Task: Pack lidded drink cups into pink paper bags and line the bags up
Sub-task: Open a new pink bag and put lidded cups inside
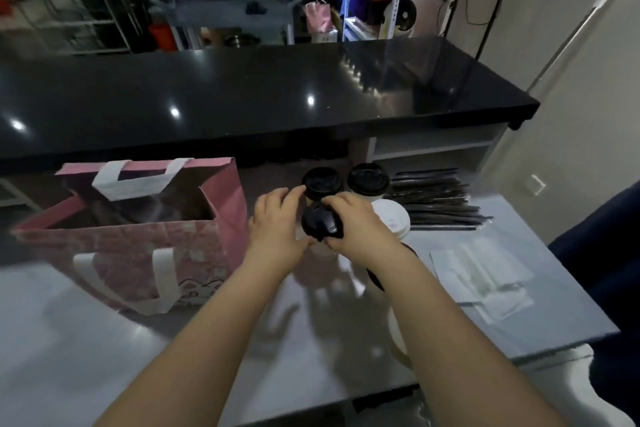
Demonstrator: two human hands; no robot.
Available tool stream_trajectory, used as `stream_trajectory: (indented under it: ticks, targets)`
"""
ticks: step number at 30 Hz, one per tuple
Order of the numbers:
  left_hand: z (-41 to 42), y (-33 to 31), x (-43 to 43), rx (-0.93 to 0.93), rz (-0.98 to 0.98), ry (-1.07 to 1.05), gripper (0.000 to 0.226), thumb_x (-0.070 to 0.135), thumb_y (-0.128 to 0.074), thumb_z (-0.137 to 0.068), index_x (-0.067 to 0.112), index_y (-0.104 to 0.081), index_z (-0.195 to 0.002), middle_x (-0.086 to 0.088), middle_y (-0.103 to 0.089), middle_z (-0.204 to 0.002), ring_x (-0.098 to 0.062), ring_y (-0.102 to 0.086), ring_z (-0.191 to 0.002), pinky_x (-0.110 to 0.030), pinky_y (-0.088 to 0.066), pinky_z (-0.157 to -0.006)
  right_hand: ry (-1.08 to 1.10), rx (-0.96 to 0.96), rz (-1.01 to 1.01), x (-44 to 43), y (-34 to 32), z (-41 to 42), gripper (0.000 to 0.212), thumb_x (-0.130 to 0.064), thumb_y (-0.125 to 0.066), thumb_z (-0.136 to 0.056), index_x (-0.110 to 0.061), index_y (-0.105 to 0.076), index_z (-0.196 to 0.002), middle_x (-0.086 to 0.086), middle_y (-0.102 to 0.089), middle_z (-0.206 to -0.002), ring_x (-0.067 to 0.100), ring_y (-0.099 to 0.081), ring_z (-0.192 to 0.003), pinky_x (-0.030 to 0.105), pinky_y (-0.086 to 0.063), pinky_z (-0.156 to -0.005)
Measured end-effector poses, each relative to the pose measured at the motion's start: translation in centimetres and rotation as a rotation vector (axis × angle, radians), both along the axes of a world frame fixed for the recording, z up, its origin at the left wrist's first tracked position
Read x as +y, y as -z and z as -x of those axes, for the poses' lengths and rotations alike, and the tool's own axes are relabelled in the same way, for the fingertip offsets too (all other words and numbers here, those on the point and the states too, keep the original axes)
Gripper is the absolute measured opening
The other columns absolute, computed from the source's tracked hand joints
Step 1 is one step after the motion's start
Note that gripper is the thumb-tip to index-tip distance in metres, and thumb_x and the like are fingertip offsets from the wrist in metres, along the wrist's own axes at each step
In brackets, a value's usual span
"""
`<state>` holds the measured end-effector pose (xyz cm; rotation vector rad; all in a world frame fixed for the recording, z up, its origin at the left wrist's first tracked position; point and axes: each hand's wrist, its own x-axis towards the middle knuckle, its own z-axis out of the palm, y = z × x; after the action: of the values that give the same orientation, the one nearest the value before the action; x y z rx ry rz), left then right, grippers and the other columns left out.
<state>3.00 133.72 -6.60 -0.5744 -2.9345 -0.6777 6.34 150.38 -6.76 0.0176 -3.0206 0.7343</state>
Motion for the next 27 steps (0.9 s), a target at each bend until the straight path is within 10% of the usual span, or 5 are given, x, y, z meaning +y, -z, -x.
stream_trajectory:
  ticks: [12,20,27]
  targets:
    - [1.9,-3.2,0.1,0.114,0.092,-0.117,0.067,0.019,-0.063,-0.087,0.028,-0.034,-0.147,0.002,-0.039,-0.142,-0.021,-0.029,-0.132,-0.037,-0.03,-0.103,-0.168,-0.169,-0.268,-1.3,0.8,3.5,0.081,-0.039,-0.079,-0.07,-0.023,-0.036,-0.136,0.008,-0.03,-0.128,0.032,-0.034,-0.117,0.042,-0.043,-0.089]
    - [2.1,-7.8,-1.8,0.304,0.139,-0.031,0.046,0.036,-0.062,-0.086,0.035,-0.055,-0.131,0.004,-0.055,-0.129,-0.022,-0.045,-0.124,-0.046,-0.028,-0.106,-0.103,0.071,0.252,2.1,-4.6,3.5,0.084,-0.032,-0.087,-0.063,-0.037,-0.045,-0.136,-0.009,-0.043,-0.131,0.022,-0.041,-0.125,0.038,-0.034,-0.109]
    - [4.8,-12.1,-6.0,0.329,0.15,-0.002,0.045,0.037,-0.061,-0.085,0.033,-0.055,-0.13,0.003,-0.052,-0.129,-0.023,-0.04,-0.126,-0.049,-0.027,-0.108,-0.073,0.115,0.094,-2.7,-8.5,5.7,0.089,-0.029,-0.084,-0.067,-0.039,-0.038,-0.142,-0.013,-0.033,-0.139,0.014,-0.028,-0.127,0.03,-0.032,-0.101]
